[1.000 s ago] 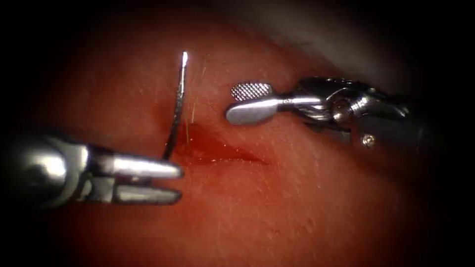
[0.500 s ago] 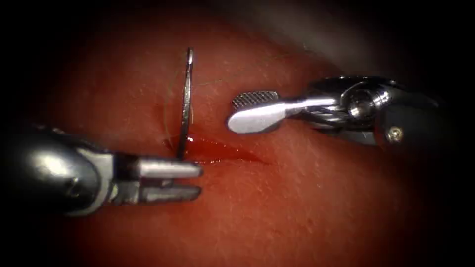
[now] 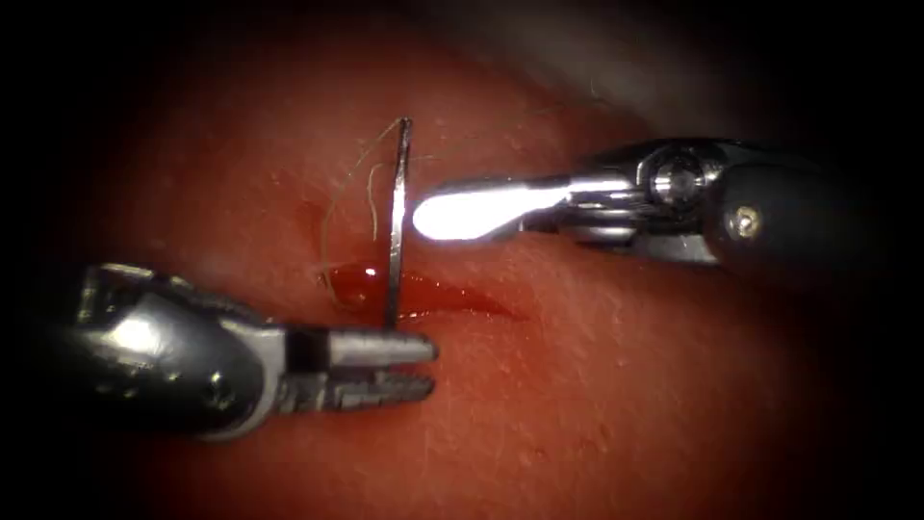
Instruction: Wound Closure
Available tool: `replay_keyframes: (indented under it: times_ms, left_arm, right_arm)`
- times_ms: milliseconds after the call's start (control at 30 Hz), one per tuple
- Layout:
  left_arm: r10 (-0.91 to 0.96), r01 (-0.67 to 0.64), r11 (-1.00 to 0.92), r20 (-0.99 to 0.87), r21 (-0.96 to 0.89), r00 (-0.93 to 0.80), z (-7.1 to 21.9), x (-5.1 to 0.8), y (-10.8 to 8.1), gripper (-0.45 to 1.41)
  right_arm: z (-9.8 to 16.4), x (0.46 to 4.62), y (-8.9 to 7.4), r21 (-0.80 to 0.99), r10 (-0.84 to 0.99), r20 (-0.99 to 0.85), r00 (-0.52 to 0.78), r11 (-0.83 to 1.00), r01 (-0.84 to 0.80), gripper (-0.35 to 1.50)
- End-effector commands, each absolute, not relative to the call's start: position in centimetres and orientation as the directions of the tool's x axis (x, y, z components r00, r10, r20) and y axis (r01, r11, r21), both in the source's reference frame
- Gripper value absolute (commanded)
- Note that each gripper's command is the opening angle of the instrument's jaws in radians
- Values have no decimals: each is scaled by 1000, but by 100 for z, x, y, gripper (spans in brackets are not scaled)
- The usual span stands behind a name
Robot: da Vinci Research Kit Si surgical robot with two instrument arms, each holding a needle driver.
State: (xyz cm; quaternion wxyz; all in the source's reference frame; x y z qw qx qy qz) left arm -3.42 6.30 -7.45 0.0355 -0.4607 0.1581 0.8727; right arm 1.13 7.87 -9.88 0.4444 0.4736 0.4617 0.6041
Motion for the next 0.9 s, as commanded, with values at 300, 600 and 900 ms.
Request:
replay_keyframes:
  times_ms: [300,600,900]
  left_arm:
    - [-81,-226,-944,-831,241,-550,-746,-349,628,-35]
    - [-82,-232,-943,-843,238,-532,-753,-352,629,-35]
    - [-83,-228,-945,-846,236,-527,-753,-355,629,-35]
  right_arm:
    - [-980,136,785,982,973,154,-171,-169,-77,84]
    - [-979,140,786,984,971,159,-181,-170,-52,62]
    - [-980,141,785,976,967,207,-151,-214,-31,-33]
